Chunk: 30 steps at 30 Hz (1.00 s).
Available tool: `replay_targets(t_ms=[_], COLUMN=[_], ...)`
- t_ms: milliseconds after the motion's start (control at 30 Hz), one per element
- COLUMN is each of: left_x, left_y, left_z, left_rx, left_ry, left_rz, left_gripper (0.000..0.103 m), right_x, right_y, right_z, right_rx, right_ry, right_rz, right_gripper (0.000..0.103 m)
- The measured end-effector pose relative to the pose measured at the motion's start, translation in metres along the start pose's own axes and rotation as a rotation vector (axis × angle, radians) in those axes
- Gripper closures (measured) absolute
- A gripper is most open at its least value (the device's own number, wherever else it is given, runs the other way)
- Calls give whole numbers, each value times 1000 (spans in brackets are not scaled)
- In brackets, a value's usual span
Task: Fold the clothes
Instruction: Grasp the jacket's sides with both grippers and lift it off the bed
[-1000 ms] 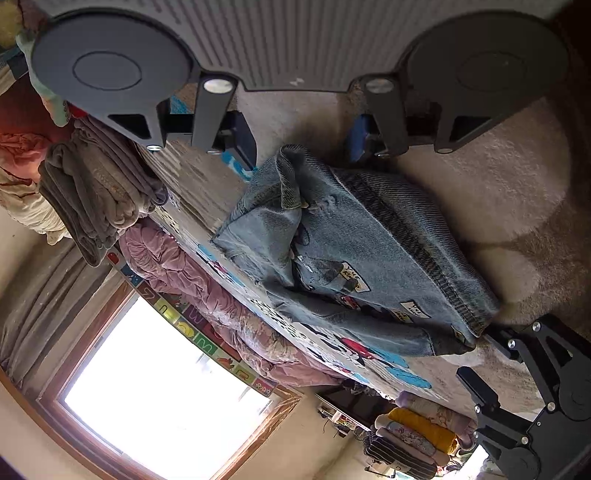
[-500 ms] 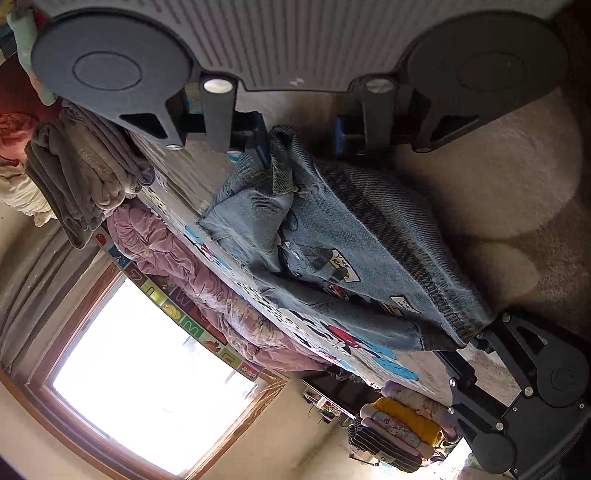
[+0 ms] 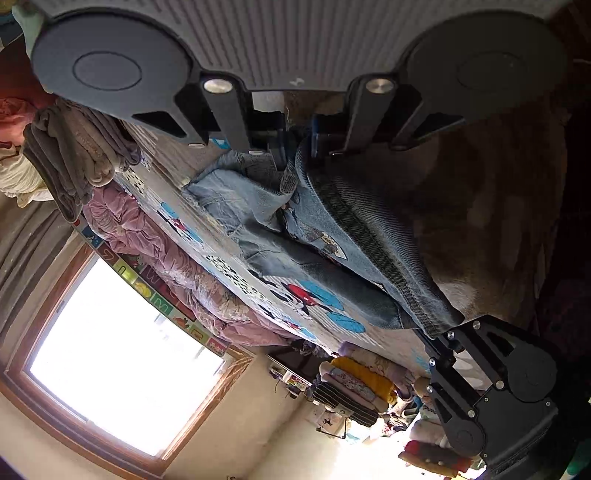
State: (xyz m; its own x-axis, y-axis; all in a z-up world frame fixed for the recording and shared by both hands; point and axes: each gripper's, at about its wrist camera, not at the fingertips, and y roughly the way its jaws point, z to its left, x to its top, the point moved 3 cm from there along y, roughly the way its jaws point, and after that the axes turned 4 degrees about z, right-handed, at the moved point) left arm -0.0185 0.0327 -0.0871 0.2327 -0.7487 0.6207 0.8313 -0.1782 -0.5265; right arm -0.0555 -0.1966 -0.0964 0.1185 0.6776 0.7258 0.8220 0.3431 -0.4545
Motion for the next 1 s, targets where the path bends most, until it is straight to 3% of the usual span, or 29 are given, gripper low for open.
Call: replay_targets(t_ms=[133,200,400,700,1000], left_x=[9,14,34,66,57], left_y=[-25,-25,-1,82,183], left_z=[15,32,82,154,205], left_rx=[-88,-125,-226,-365,-466], left_ry=[-70,-170,-421,-802,-1062], left_rz=[-59,-101,-212,-308,-321], left_gripper=[97,97,97,97,97], right_x=[6,11,29,34,18], right_y=[-36,-44,-32,46,165], right_z=[-4,-14,-79,-165,-225], right_rx=[17,19,104,123,214], right_ry=[25,77,391,654,915], right_rz=[-52,-78,-174,-252,-256], right_gripper=[89,89,89,89,90])
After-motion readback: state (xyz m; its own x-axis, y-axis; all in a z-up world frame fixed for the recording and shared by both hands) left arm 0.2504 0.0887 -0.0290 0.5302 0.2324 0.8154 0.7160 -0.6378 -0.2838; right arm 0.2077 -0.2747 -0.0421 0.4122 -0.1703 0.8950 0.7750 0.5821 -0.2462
